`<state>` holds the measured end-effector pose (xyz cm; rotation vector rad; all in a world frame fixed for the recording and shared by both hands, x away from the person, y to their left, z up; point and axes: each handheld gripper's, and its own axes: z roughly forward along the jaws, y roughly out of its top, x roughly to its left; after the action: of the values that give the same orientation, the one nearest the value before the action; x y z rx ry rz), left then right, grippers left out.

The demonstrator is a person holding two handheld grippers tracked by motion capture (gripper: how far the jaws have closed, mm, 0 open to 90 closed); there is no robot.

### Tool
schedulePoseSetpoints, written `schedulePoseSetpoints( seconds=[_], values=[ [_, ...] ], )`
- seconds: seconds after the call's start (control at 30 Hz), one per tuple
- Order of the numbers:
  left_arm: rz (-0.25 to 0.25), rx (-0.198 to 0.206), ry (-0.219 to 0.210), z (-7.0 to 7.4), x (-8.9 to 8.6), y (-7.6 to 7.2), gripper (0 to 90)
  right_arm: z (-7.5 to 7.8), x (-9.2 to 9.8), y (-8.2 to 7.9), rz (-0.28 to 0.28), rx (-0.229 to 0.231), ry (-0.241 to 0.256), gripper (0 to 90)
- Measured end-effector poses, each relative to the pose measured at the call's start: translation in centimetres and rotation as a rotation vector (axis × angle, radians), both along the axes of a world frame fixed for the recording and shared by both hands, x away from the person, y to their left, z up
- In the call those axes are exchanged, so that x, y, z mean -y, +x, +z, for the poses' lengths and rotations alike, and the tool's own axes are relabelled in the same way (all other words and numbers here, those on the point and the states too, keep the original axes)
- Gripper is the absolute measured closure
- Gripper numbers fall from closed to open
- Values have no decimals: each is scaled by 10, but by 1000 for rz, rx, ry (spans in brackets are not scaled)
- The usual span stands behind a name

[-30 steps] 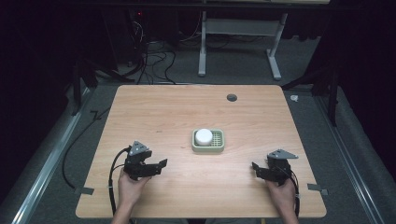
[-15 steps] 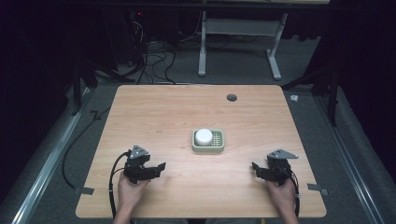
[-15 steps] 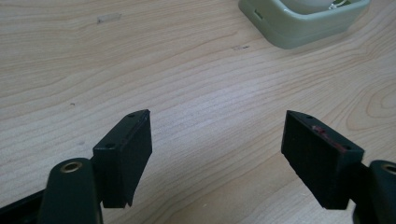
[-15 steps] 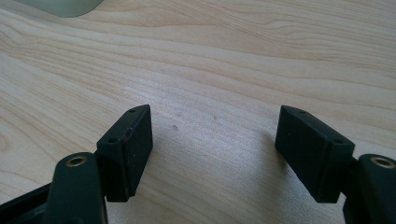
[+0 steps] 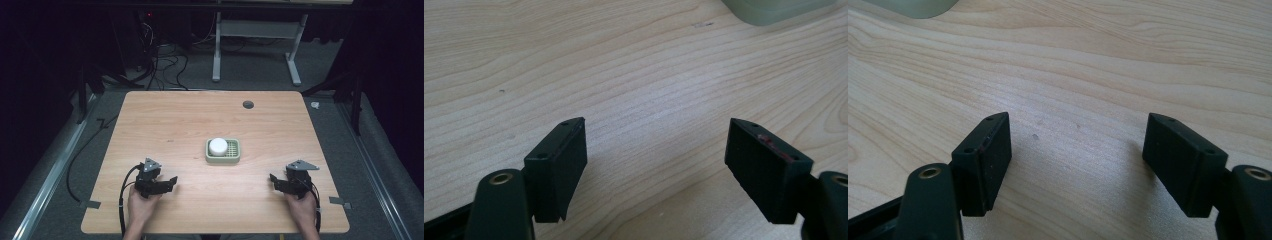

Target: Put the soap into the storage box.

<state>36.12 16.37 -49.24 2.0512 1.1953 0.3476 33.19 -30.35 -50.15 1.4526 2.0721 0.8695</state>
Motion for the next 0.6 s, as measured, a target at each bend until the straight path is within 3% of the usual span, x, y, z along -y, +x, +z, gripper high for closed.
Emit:
schedulePoseSetpoints(
  seconds=[0.37,0.6],
  values=[
    [12,17,24,-8,3,1,250,0,0,0,0,0,0,283],
    [17,75,45,-13,6,-3,251,0,0,0,-1,-1,0,284]
  ],
)
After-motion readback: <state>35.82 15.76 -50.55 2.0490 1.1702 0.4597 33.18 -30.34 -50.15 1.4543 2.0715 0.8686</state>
